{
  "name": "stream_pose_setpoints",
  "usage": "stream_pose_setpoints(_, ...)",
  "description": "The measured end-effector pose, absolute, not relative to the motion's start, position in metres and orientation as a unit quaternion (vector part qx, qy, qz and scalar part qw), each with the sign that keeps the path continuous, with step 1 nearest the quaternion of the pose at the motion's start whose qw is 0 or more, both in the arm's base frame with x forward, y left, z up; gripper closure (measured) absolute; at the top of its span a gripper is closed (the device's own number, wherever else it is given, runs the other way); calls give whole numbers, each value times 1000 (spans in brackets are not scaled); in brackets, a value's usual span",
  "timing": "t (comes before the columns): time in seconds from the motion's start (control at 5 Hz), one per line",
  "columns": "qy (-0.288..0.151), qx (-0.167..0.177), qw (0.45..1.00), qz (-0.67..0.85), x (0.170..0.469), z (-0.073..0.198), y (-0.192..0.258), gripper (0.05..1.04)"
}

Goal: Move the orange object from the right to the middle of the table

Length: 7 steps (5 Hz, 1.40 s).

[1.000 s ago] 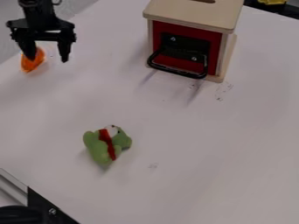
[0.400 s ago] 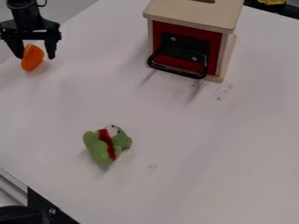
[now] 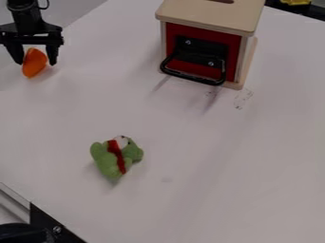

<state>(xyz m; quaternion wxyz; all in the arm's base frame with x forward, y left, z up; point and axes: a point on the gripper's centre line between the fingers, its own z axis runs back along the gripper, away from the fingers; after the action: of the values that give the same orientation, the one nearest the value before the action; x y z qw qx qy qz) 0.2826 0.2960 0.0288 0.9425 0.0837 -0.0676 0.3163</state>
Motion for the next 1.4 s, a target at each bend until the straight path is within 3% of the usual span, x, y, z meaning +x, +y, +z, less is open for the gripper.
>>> stream_pose_setpoints(0.4, -21, 89, 938, 335, 273, 10, 309, 134)
stream_pose_setpoints(0.6, -27, 91, 940, 329, 277, 10, 306, 408)
stream_pose_setpoints(0.8, -33, 82, 941, 326, 278, 7, 300, 462)
stream_pose_setpoints(1.0, -27, 60, 948, 310, 278, 8, 274, 462)
stream_pose_setpoints(1.2, -58, 38, 959, 274, 290, 30, 230, 462)
stream_pose_setpoints(1.4, -101, 22, 966, 236, 282, 61, 187, 462)
